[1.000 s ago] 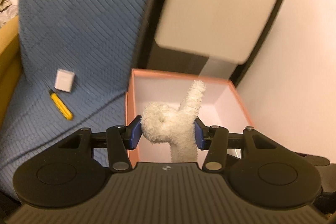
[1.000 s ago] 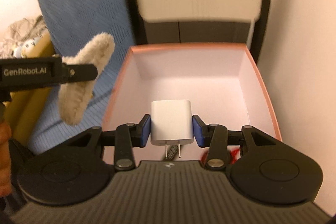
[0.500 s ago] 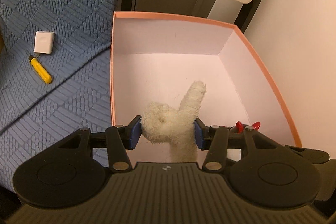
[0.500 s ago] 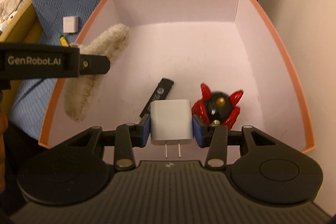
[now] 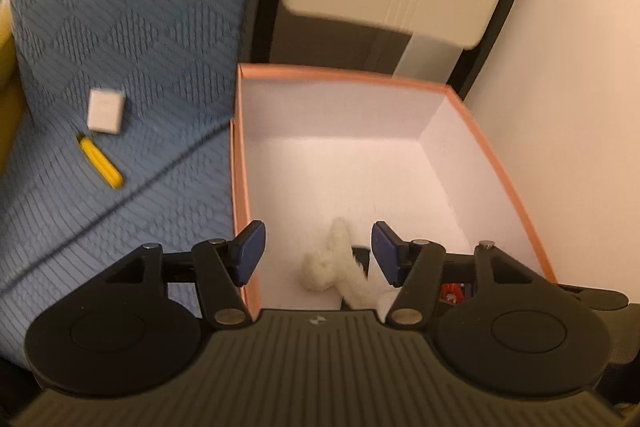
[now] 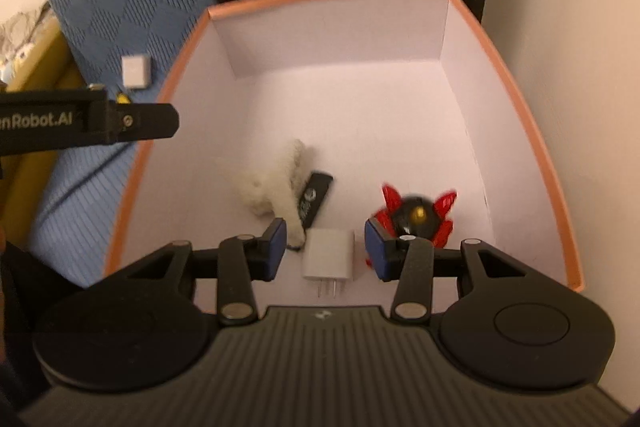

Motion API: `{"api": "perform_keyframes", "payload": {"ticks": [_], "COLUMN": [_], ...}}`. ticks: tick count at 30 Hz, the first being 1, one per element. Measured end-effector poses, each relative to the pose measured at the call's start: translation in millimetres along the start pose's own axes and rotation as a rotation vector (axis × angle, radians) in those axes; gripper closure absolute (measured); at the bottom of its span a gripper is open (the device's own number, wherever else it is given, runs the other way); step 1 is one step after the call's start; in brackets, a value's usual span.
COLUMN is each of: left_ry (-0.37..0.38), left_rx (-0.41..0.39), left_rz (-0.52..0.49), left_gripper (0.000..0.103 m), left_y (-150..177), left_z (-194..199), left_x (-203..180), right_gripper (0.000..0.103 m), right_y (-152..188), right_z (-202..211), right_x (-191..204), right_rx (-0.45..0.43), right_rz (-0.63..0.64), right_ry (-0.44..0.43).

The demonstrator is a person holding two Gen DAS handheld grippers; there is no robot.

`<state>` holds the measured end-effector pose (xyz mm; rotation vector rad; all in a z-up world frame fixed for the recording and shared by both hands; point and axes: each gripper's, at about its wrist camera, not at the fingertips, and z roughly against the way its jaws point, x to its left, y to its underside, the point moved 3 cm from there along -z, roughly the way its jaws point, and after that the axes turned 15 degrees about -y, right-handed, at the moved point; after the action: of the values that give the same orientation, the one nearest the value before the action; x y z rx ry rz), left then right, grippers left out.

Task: Organize rigid objects
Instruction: 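Lower the hair clip and charger into the pink box and open both grippers, then withdraw both tools from the box back toward the seat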

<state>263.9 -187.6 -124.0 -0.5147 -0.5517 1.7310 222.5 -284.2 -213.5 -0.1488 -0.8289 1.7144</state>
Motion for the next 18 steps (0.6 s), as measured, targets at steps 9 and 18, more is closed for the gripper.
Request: {"api": "perform_keyframes", "payload": {"ticks": [9, 18], "left_ry": [0.001, -0.010], "left_rx": [-0.163, -0.294], "left_rz": [0.047, 0.069], "left_gripper": [0.038, 0.038], "left_y": [-15, -18], "left_z": [59, 111], "left_x": [43, 95], "right_gripper": [0.057, 0.057], "right_y": [-29, -40], "right_z": [45, 60], "right_x": [40, 96], "right_rx": [-0.169, -0.247], "right_rz": [0.054, 0.139], "right_ry": [-0.022, -0.065]}}
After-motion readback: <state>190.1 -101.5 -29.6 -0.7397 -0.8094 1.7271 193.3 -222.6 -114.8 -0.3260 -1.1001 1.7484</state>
